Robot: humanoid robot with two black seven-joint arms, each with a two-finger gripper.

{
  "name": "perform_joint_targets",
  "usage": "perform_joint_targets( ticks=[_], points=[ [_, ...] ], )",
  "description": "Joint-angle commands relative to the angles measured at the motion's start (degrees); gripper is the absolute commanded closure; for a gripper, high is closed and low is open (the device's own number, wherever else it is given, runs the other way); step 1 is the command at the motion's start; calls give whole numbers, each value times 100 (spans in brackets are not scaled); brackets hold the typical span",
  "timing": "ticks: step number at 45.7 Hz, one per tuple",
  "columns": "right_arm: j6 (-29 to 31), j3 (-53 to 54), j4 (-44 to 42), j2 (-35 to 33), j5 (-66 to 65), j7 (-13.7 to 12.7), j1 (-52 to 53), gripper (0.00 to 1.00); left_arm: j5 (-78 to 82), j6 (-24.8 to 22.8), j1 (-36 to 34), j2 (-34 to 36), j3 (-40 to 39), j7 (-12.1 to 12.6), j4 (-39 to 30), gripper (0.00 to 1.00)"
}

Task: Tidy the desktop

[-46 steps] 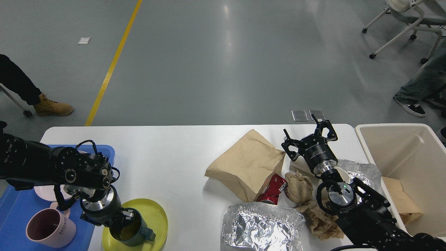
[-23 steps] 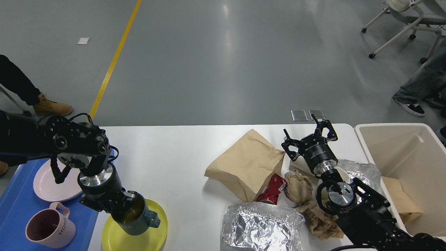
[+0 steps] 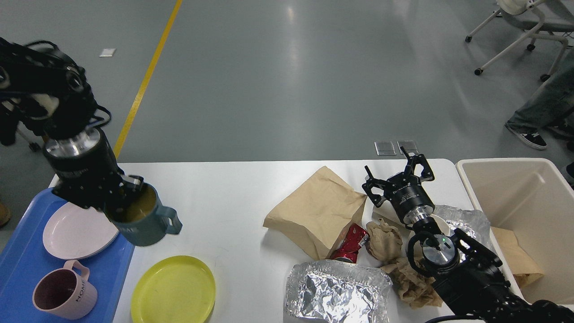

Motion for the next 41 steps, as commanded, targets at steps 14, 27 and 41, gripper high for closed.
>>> perform_joint_targets(
  ticks=[14,27,41],
  points=[
    [2,0,3,0,0,0,0,0,122,-9,-1275,1211,1604,-327,58,100],
    [2,0,3,0,0,0,0,0,746,-9,-1125,2547,2430,-406,637,100],
    [2,0,3,0,0,0,0,0,931,-9,201,3445,2045,-415,1806,100]
  ],
)
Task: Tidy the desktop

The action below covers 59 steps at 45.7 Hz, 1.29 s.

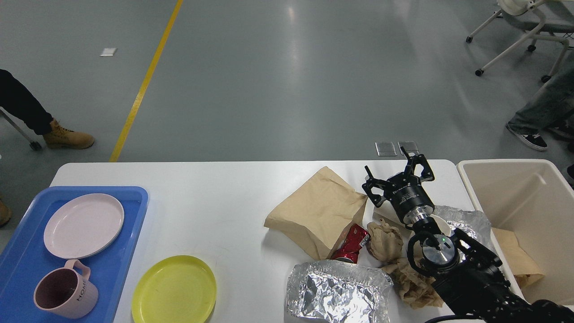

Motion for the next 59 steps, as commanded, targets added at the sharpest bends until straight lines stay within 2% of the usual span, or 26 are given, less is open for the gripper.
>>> perform_joint_targets(
  ticks=[1,16,28,34,49,59],
  points=[
    [1,0,-1,0,0,0,0,0,14,2,649,282,-407,6,399,100],
    [1,0,-1,0,0,0,0,0,22,2,3144,247,-2279,59,1497,100],
    [1,0,-1,0,0,0,0,0,14,2,4771,-271,-3528,85,2683,100],
    [1,0,-1,0,0,0,0,0,22,2,5334,-552,-3959,94,3123,100],
    [1,0,-10,0,0,0,0,0,14,2,6196,-966,-4530,112,3413,100],
    [1,0,-1,0,0,0,0,0,14,2,6433,-1194,-4803,428,3642,100]
  ],
)
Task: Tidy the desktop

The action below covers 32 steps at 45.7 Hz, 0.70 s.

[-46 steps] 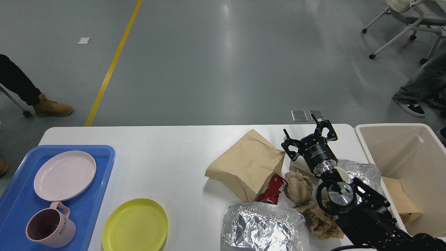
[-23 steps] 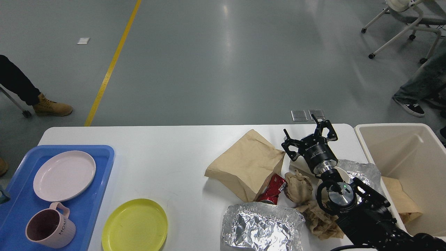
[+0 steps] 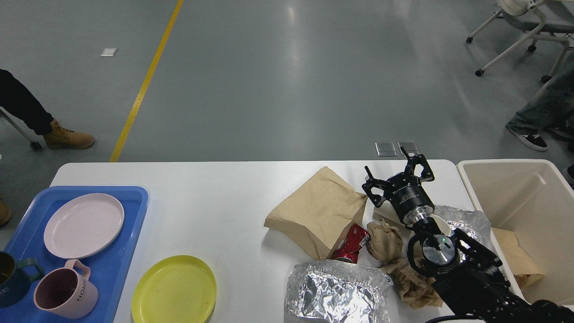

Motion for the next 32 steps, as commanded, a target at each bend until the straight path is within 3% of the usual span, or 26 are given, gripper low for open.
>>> perform_joint_targets(
  ticks=[1,17,32],
  points=[
    [0,0,1,0,0,0,0,0,-6,-1,183,-91,-159,167,157,100],
    [0,0,1,0,0,0,0,0,3,-1,526,-354,-502,431,500,100],
    [0,0,1,0,0,0,0,0,126,-1,632,-539,-511,431,500,100]
  ],
)
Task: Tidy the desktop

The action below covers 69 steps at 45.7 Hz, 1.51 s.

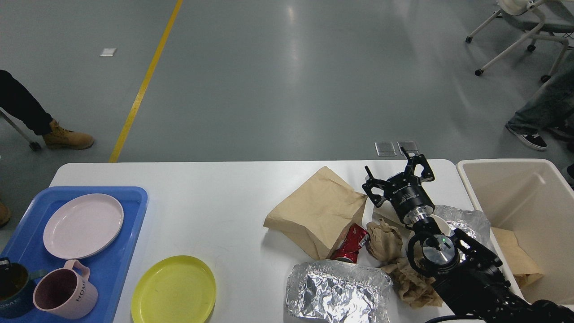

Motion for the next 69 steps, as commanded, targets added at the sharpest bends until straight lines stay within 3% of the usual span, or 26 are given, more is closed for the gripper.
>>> perform_joint_targets(
  ticks=[1,13,20,32,43,57,69],
  points=[
    [0,0,1,0,0,0,0,0,12,-1,63,-17,0,1,0,100],
    [0,0,1,0,0,0,0,0,20,-1,107,-9,-62,1,0,100],
    [0,0,1,0,0,0,0,0,12,-1,107,-9,-70,1,0,91],
    [0,0,1,0,0,0,0,0,20,-1,115,18,-53,1,0,53],
    [0,0,1,0,0,0,0,0,20,-1,36,394,-44,1,-88,27],
    [0,0,1,0,0,0,0,0,143,-1,-886,1494,61,9,-431,21],
    [0,0,1,0,0,0,0,0,205,-1,-1923,1600,676,1,-457,17]
  ],
)
